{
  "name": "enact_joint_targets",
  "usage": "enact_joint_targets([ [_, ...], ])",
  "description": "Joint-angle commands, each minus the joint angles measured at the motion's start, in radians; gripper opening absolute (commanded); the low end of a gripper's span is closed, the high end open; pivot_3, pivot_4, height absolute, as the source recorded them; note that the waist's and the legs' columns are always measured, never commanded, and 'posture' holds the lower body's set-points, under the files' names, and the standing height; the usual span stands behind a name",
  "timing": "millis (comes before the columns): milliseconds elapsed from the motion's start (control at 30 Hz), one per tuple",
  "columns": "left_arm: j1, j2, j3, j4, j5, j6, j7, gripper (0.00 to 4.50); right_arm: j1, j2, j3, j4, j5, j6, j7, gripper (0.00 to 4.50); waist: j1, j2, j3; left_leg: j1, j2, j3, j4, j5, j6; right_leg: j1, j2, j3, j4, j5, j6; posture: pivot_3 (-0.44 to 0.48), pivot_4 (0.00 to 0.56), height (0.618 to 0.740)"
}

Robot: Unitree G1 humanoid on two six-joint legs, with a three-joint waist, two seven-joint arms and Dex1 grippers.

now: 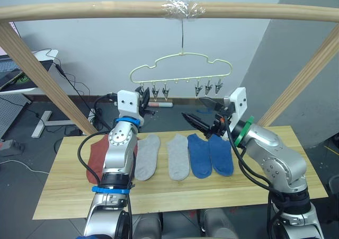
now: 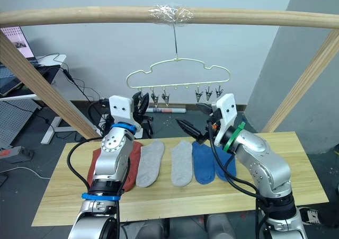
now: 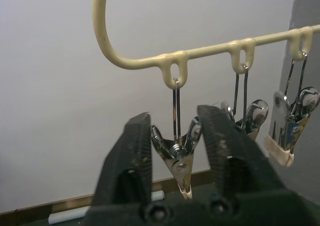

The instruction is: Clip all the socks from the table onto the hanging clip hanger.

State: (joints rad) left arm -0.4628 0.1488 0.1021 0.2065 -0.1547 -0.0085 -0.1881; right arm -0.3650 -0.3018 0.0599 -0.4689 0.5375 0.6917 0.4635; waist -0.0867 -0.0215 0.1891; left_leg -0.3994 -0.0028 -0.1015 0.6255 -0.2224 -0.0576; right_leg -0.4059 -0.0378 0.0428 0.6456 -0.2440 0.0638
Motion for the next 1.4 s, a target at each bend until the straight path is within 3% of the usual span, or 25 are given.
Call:
enact_joint_targets([
  [33, -0.026, -0.007, -0.003, -0.022, -0.005, -0.023, -0.008, 0.38, -0.014, 0.003, -0.016, -0.02, 0.003, -0.019, -0.009, 4.5, 0.0, 0.0, 0.0, 0.0, 0.0, 0.0, 0.0, 0.0, 0.0, 0.0, 0.0, 0.0, 0.0, 0.0, 0.0, -0.155, 0.193, 0.74],
  [133, -0.034, -0.005, -0.001, -0.021, -0.005, -0.021, -0.008, 0.0, -0.001, -0.001, -0.017, -0.014, -0.003, -0.013, -0.018, 4.5, 0.0, 0.0, 0.001, 0.0, 0.0, 0.0, 0.0, 0.0, 0.0, 0.0, 0.0, 0.0, 0.0, 0.0, 0.0, -0.153, 0.195, 0.74],
  [367, -0.011, 0.03, -0.008, -0.047, -0.005, 0.041, -0.038, 0.0, 0.106, -0.128, 0.062, 0.095, -0.224, 0.041, -0.117, 4.5, 0.001, -0.001, 0.002, 0.0, 0.0, 0.0, 0.0, 0.0, 0.0, 0.0, 0.0, 0.0, -0.001, 0.0, 0.0, -0.139, 0.195, 0.74],
  [533, 0.042, 0.05, -0.005, -0.095, -0.02, 0.08, -0.072, 0.0, 0.142, -0.165, 0.125, 0.274, -0.352, -0.024, -0.118, 4.5, -0.002, 0.0, 0.002, 0.0, 0.0, 0.001, 0.0, 0.0, 0.0, 0.0, 0.0, 0.001, 0.0, 0.0, 0.0, -0.126, 0.186, 0.74],
  [1000, 0.166, 0.062, 0.003, -0.236, -0.043, 0.166, -0.085, 0.0, -0.017, -0.047, 0.104, 0.811, -0.472, -0.248, -0.116, 4.5, 0.0, 0.0, 0.002, 0.001, 0.0, 0.001, 0.0, 0.0, 0.0, 0.0, 0.0, 0.001, 0.001, 0.0, 0.0, -0.058, 0.178, 0.74],
  [1400, 0.208, 0.071, 0.017, -0.305, -0.047, 0.207, -0.07, 0.0, -0.026, -0.007, 0.094, 0.962, -0.495, -0.298, -0.07, 4.5, 0.001, 0.001, 0.001, 0.003, 0.0, 0.002, 0.0, 0.0, 0.0, 0.001, 0.0, 0.002, 0.002, 0.001, 0.0, -0.026, 0.155, 0.74],
])
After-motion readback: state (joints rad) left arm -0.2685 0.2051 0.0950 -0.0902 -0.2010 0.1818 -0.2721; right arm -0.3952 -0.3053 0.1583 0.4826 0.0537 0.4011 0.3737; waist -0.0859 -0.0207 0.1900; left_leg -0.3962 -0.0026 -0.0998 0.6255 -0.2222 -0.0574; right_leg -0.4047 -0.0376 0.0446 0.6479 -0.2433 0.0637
